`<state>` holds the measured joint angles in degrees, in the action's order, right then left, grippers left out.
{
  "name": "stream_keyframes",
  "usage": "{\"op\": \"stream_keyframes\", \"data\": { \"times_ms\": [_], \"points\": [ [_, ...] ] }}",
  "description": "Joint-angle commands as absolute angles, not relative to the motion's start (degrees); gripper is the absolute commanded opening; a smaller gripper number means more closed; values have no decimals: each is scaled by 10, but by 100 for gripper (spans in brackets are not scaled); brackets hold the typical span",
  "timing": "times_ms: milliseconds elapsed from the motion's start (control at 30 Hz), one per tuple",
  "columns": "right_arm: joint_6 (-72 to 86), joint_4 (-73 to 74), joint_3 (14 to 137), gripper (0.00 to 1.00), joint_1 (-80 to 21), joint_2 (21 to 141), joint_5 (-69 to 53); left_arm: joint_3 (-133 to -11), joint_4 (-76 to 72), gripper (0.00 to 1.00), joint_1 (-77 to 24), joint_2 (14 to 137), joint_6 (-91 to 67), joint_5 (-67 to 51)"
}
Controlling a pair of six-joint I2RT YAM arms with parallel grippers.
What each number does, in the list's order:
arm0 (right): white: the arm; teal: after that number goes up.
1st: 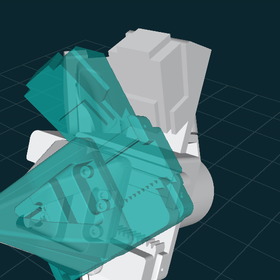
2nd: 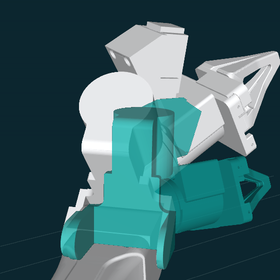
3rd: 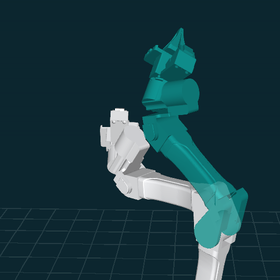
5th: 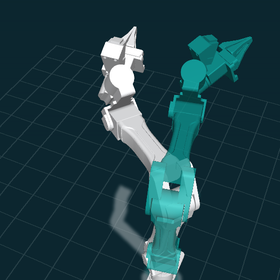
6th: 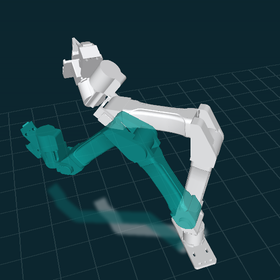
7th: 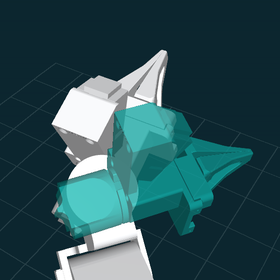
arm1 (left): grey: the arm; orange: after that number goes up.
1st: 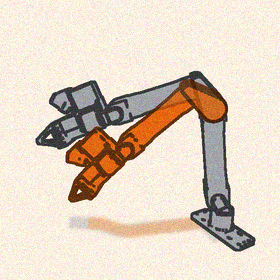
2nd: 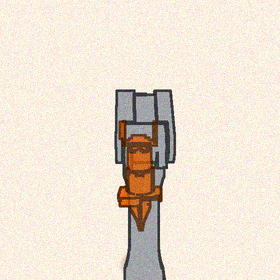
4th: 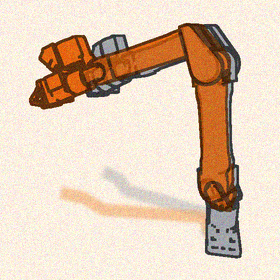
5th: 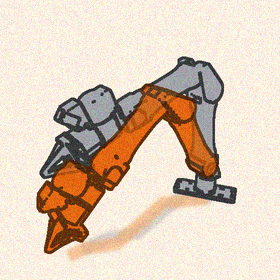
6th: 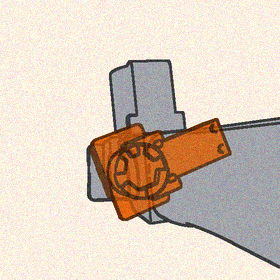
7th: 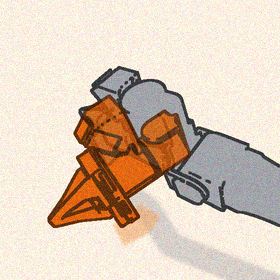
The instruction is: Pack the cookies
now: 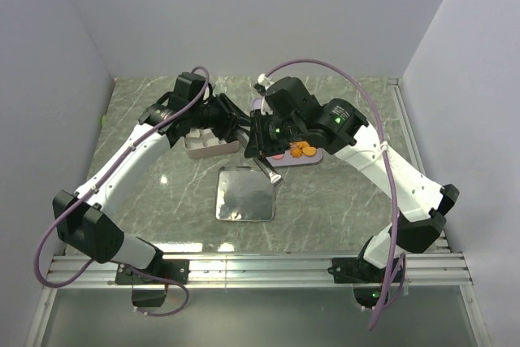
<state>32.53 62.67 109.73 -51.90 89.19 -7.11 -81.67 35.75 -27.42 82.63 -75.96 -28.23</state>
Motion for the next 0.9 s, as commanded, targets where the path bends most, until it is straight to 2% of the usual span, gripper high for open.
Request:
{"op": "stream_keyframes", "data": {
  "times_ms": [0, 133, 233, 300, 333, 533, 700, 767, 833, 867],
  "points": [
    [323, 578, 1094, 24, -518, 873, -63, -824, 366, 17, -279, 810, -733, -278],
    [336, 558, 1074, 30, -519, 867, -69, -812, 360, 11, -279, 795, -744, -265],
    [346, 542, 1056, 43, -518, 861, -81, -805, 360, 1, -279, 778, -756, -243],
    [357, 531, 1038, 53, -519, 853, -90, -796, 344, 0, -279, 768, -768, -234],
    [360, 524, 1030, 55, -519, 851, -100, -785, 331, 0, -278, 755, -773, -232],
    [395, 462, 966, 60, -519, 824, -134, -753, 276, 0, -279, 711, -791, -207],
    [422, 430, 926, 60, -519, 803, -165, -735, 255, 0, -279, 683, -795, -179],
    [431, 414, 912, 56, -520, 795, -173, -725, 247, 0, -279, 671, -796, -170],
    [437, 398, 900, 49, -522, 790, -187, -716, 232, 0, -278, 660, -797, -164],
    [442, 392, 896, 40, -522, 787, -192, -715, 227, 0, -279, 657, -795, -162]
  ]
}}
